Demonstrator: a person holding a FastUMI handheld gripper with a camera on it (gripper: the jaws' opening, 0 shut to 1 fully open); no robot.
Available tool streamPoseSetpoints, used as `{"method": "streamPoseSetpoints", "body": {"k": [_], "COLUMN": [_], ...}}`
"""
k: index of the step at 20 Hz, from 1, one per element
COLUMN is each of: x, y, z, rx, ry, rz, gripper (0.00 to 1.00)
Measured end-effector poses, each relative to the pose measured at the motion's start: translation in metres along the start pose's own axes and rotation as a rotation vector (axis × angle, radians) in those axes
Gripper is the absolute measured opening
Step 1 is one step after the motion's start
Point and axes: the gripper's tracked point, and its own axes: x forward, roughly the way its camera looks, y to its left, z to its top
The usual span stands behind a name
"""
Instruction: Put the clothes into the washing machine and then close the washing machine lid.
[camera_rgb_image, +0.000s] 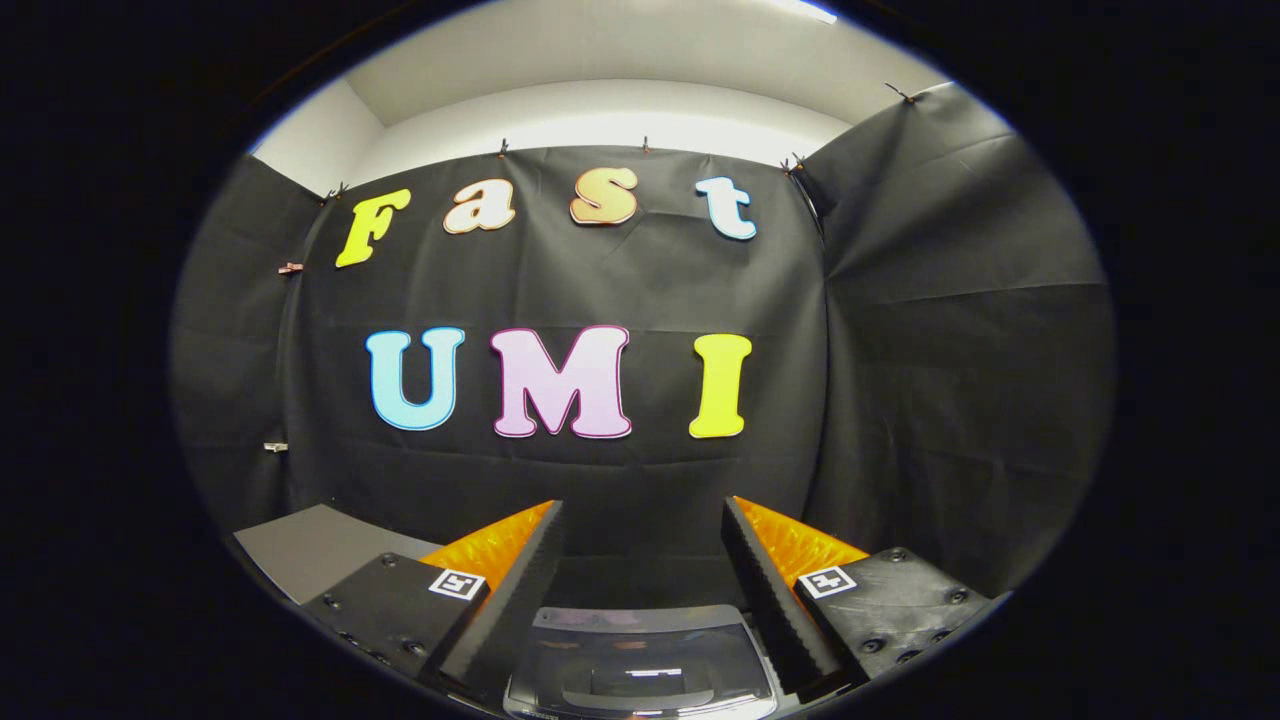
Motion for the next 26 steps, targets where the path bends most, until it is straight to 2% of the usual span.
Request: {"method": "streamPoseSetpoints", "body": {"k": [26], "x": [-0.011], "y": [0.008], "z": [-0.004], "rx": [-0.026], "ry": [0.033], "rz": [-0.005], "gripper": [0.98]}}
